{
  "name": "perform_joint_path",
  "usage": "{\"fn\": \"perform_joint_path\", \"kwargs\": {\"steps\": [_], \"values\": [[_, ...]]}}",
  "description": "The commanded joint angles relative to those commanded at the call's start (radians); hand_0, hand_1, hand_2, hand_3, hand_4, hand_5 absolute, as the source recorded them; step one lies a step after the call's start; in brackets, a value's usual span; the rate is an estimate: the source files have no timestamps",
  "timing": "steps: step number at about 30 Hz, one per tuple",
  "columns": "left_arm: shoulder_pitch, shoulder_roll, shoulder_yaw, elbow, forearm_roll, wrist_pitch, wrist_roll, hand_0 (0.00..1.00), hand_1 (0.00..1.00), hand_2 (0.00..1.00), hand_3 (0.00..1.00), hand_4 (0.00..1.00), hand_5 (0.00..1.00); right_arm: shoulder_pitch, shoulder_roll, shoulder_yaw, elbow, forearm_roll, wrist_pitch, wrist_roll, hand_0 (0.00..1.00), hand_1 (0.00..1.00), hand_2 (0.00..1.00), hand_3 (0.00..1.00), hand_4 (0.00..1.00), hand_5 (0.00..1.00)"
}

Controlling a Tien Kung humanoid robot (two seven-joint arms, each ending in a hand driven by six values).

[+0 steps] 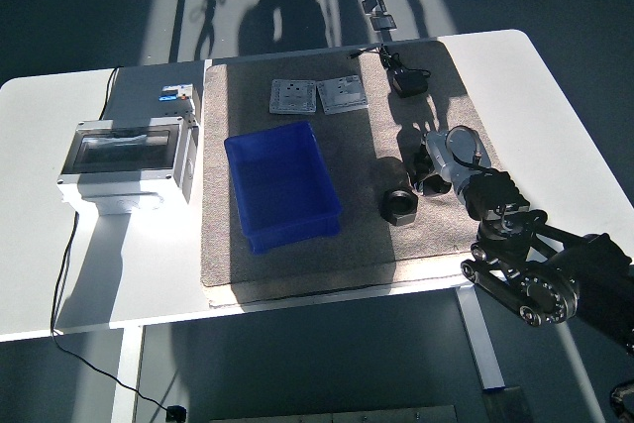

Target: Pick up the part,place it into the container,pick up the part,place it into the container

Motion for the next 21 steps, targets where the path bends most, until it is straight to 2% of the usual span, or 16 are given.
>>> {"fn": "perform_joint_path", "kwargs": {"steps": [3, 5, 6, 11, 12, 13, 16, 18, 19, 21], "values": [[0.000, 0.000, -0.001, 0.000, 0.000, 0.000, 0.000, 0.673, 0.613, 0.584, 0.636, 0.658, 0.697, 0.005, -0.008, 0.004, 0.009, 0.007, -0.030, 0.014, 0.646, 0.271, 0.293, 0.404, 0.281, 0.077], [0.001, 0.001, -0.002, 0.000, -0.001, 0.000, -0.001, 0.673, 0.613, 0.584, 0.636, 0.658, 0.697, 0.009, -0.019, 0.009, 0.032, 0.025, -0.068, 0.031, 0.646, 0.271, 0.293, 0.404, 0.281, 0.077], [0.001, 0.001, -0.002, 0.000, -0.002, 0.001, -0.001, 0.673, 0.612, 0.583, 0.639, 0.665, 0.712, 0.011, -0.024, 0.009, 0.048, 0.043, -0.089, 0.041, 0.644, 0.270, 0.291, 0.401, 0.253, 0.073], [0.001, 0.002, -0.003, 0.000, -0.009, 0.004, -0.004, 0.673, 0.612, 0.583, 0.639, 0.665, 0.712, 0.024, -0.035, -0.048, 0.148, 0.186, -0.178, 0.137, 0.644, 0.270, 0.291, 0.401, 0.253, 0.073], [0.000, 0.002, -0.006, 0.000, -0.004, 0.004, -0.004, 0.672, 0.609, 0.583, 0.637, 0.666, 0.710, 0.031, -0.031, -0.067, 0.170, 0.224, -0.185, 0.160, 0.644, 0.270, 0.291, 0.401, 0.253, 0.073], [-0.001, 0.003, -0.008, 0.000, 0.000, 0.004, -0.003, 0.672, 0.609, 0.583, 0.637, 0.666, 0.710, 0.035, -0.028, -0.081, 0.184, 0.251, -0.188, 0.174, 0.667, 0.281, 0.315, 0.489, 0.259, 0.075], [-0.005, 0.004, -0.017, 0.000, 0.016, 0.002, -0.001, 0.672, 0.609, 0.583, 0.637, 0.666, 0.710, 0.055, -0.004, -0.145, 0.246, 0.325, -0.203, 0.230, 0.667, 0.281, 0.315, 0.489, 0.259, 0.075], [-0.006, 0.005, -0.021, 0.000, 0.021, 0.002, -0.001, 0.672, 0.609, 0.583, 0.637, 0.666, 0.710, 0.066, 0.015, -0.188, 0.288, 0.308, -0.215, 0.242, 0.667, 0.281, 0.315, 0.489, 0.259, 0.075], [-0.007, 0.005, -0.022, 0.000, 0.021, 0.003, -0.002, 0.674, 0.606, 0.579, 0.640, 0.677, 0.716, 0.073, 0.025, -0.210, 0.309, 0.284, -0.226, 0.238, 0.665, 0.377, 0.381, 0.501, 0.267, 0.071], [-0.008, 0.006, -0.023, 0.000, 0.019, 0.004, -0.003, 0.674, 0.606, 0.579, 0.640, 0.677, 0.716, 0.086, 0.041, -0.248, 0.322, 0.242, -0.237, 0.225, 0.665, 0.377, 0.381, 0.501, 0.267, 0.071]]}}
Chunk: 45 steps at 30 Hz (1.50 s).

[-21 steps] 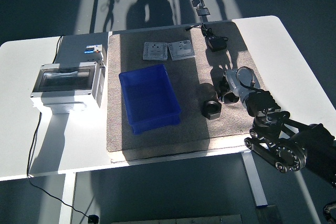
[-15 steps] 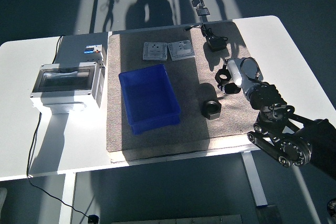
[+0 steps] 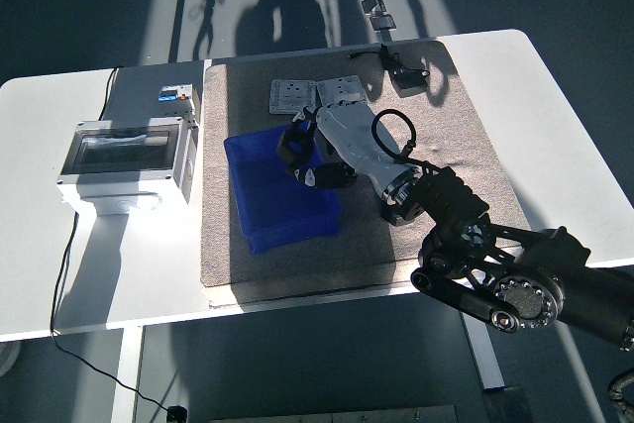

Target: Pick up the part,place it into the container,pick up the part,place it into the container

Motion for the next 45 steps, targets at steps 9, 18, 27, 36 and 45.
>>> {"fn": "perform_joint_path", "kwargs": {"steps": [9, 18, 27, 36, 45], "values": [[-0.004, 0.005, 0.012, 0.000, -0.014, 0.001, -0.002, 0.674, 0.608, 0.579, 0.644, 0.692, 0.725, 0.011, 0.040, -0.044, -0.098, -0.091, 0.090, -0.077, 0.694, 0.447, 0.482, 0.529, 0.292, 0.104], [-0.003, 0.005, 0.010, 0.000, -0.012, 0.003, 0.001, 0.672, 0.606, 0.577, 0.640, 0.707, 0.733, 0.004, 0.039, -0.037, -0.101, -0.128, 0.149, -0.126, 0.998, 0.941, 0.880, 0.794, 0.833, 0.437], [-0.004, 0.004, 0.026, 0.000, -0.025, 0.007, 0.000, 0.671, 0.607, 0.576, 0.641, 0.706, 0.733, -0.002, 0.026, -0.037, -0.089, -0.071, 0.082, -0.081, 0.998, 0.948, 0.885, 0.774, 0.869, 0.468], [-0.002, 0.004, 0.035, 0.000, -0.021, 0.009, -0.003, 0.672, 0.604, 0.572, 0.670, 0.758, 0.776, -0.091, -0.044, 0.065, 0.003, -0.024, 0.048, -0.125, 0.998, 0.941, 0.890, 0.822, 0.929, 0.450], [0.014, 0.003, 0.035, 0.000, -0.058, 0.035, -0.014, 0.671, 0.603, 0.569, 0.668, 0.754, 0.777, -0.278, -0.176, 0.293, 0.212, -0.053, 0.269, -0.388, 0.998, 0.918, 0.881, 0.834, 0.895, 0.423]]}}
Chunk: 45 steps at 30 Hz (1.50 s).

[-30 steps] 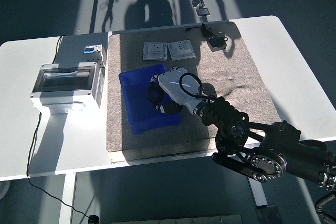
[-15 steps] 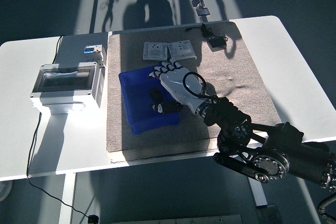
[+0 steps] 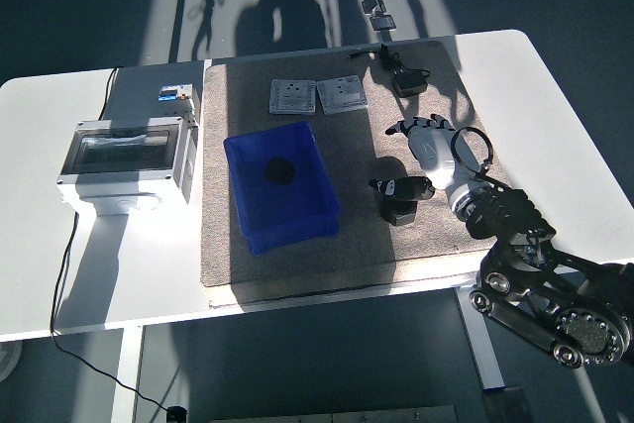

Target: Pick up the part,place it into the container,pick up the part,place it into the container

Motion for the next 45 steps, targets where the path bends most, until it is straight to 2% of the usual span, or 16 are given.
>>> {"fn": "perform_joint_path", "kwargs": {"steps": [4, 6, 10, 14, 18, 19, 24, 25, 30, 31, 32, 42, 43, 45], "values": [[-0.001, -0.005, 0.015, 0.000, -0.001, 0.011, 0.010, 0.670, 0.601, 0.556, 0.659, 0.756, 0.774, -0.013, 0.003, -0.009, 0.019, 0.034, 0.095, -0.093, 0.998, 0.906, 0.859, 0.859, 0.884, 0.413], [-0.001, -0.005, 0.021, 0.000, -0.001, 0.013, 0.014, 0.670, 0.601, 0.556, 0.659, 0.756, 0.774, -0.010, 0.001, -0.018, 0.022, 0.036, 0.135, -0.093, 0.998, 0.906, 0.859, 0.859, 0.884, 0.413], [0.001, -0.009, 0.032, 0.000, -0.007, 0.019, 0.020, 0.668, 0.600, 0.557, 0.649, 0.731, 0.767, -0.001, 0.000, -0.045, 0.019, 0.046, 0.155, -0.093, 0.998, 0.905, 0.864, 0.863, 0.876, 0.399], [0.000, -0.014, 0.040, 0.000, -0.007, 0.022, 0.026, 0.665, 0.601, 0.556, 0.649, 0.728, 0.773, 0.007, 0.001, -0.062, 0.007, 0.062, 0.147, -0.093, 0.998, 0.879, 0.862, 0.855, 0.870, 0.385], [-0.001, -0.015, 0.049, 0.000, -0.009, 0.020, 0.030, 0.665, 0.601, 0.556, 0.649, 0.728, 0.773, 0.017, 0.008, -0.081, -0.038, 0.091, 0.134, -0.093, 0.998, 0.879, 0.862, 0.855, 0.870, 0.385], [-0.002, -0.015, 0.050, 0.000, -0.008, 0.020, 0.031, 0.667, 0.602, 0.564, 0.657, 0.752, 0.806, 0.018, 0.011, -0.087, -0.052, 0.093, 0.132, -0.093, 0.959, 0.697, 0.822, 0.845, 0.858, 0.366], [-0.003, -0.015, 0.052, 0.000, -0.011, 0.021, 0.032, 0.667, 0.602, 0.564, 0.657, 0.752, 0.806, 0.022, 0.017, -0.105, -0.083, 0.087, 0.133, -0.093, 0.959, 0.697, 0.822, 0.845, 0.858, 0.366], [-0.004, -0.015, 0.051, 0.000, -0.010, 0.021, 0.032, 0.666, 0.604, 0.561, 0.652, 0.749, 0.813, 0.024, 0.017, -0.109, -0.086, 0.089, 0.138, -0.093, 0.833, 0.371, 0.730, 0.821, 0.613, 0.156], [-0.007, -0.017, 0.049, 0.000, -0.013, 0.024, 0.033, 0.666, 0.604, 0.561, 0.652, 0.749, 0.813, 0.036, 0.019, -0.134, -0.103, 0.096, 0.158, -0.093, 0.833, 0.371, 0.730, 0.821, 0.613, 0.156], [-0.007, -0.017, 0.049, 0.000, -0.014, 0.024, 0.033, 0.665, 0.603, 0.560, 0.648, 0.745, 0.820, 0.039, 0.020, -0.139, -0.108, 0.093, 0.159, -0.093, 0.768, 0.296, 0.685, 0.752, 0.542, 0.085], [-0.006, -0.017, 0.048, 0.000, -0.013, 0.024, 0.034, 0.665, 0.603, 0.560, 0.648, 0.745, 0.820, 0.043, 0.020, -0.145, -0.112, 0.090, 0.156, -0.093, 0.768, 0.296, 0.685, 0.752, 0.542, 0.085], [-0.005, -0.018, 0.044, 0.000, 0.000, 0.021, 0.040, 0.664, 0.601, 0.557, 0.646, 0.742, 0.832, 0.057, 0.031, -0.178, -0.153, 0.061, 0.048, -0.093, 0.736, 0.284, 0.659, 0.721, 0.548, 0.084], [-0.005, -0.018, 0.042, 0.000, 0.001, 0.021, 0.040, 0.664, 0.601, 0.555, 0.648, 0.739, 0.840, 0.058, 0.032, -0.179, -0.156, 0.058, 0.036, -0.093, 0.700, 0.258, 0.559, 0.664, 0.524, 0.095], [-0.006, -0.017, 0.041, 0.000, 0.003, 0.021, 0.041, 0.664, 0.601, 0.555, 0.648, 0.739, 0.840, 0.058, 0.034, -0.180, -0.161, 0.053, 0.012, -0.093, 0.700, 0.258, 0.559, 0.664, 0.524, 0.095]]}}
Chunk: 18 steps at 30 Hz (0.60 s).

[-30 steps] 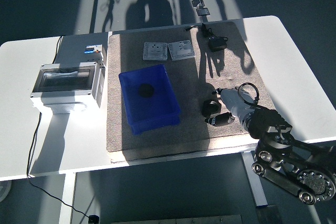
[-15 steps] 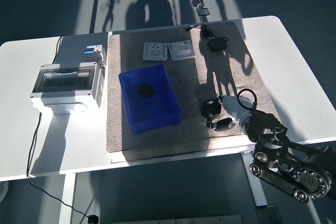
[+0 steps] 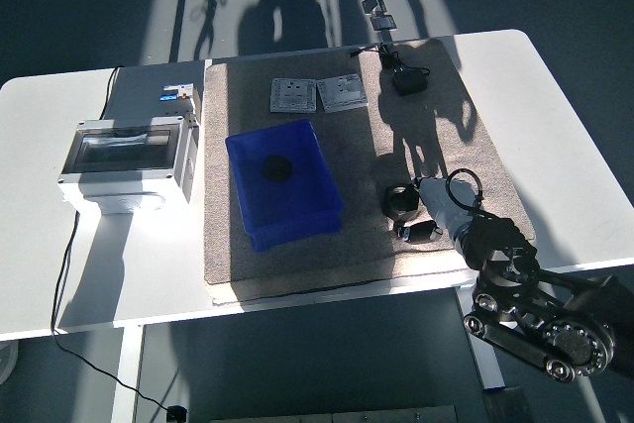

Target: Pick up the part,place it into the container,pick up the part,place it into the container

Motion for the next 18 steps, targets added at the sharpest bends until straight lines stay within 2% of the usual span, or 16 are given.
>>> {"fn": "perform_joint_path", "kwargs": {"steps": [3, 4, 18], "values": [[0.000, 0.001, -0.001, 0.000, -0.001, 0.001, 0.000, 0.664, 0.601, 0.555, 0.648, 0.739, 0.840, -0.001, 0.001, 0.002, -0.003, -0.004, -0.016, 0.000, 0.700, 0.258, 0.559, 0.664, 0.524, 0.095], [0.000, 0.001, -0.002, 0.000, -0.001, 0.002, 0.000, 0.663, 0.599, 0.555, 0.644, 0.729, 0.844, -0.001, 0.001, 0.003, -0.003, -0.005, -0.021, 0.000, 0.680, 0.229, 0.490, 0.630, 0.503, 0.112], [0.001, 0.002, -0.007, 0.000, 0.000, 0.006, -0.001, 0.662, 0.599, 0.555, 0.641, 0.715, 0.854, -0.004, 0.007, 0.015, 0.010, -0.014, -0.016, 0.000, 0.674, 0.224, 0.484, 0.627, 0.513, 0.098]]}}
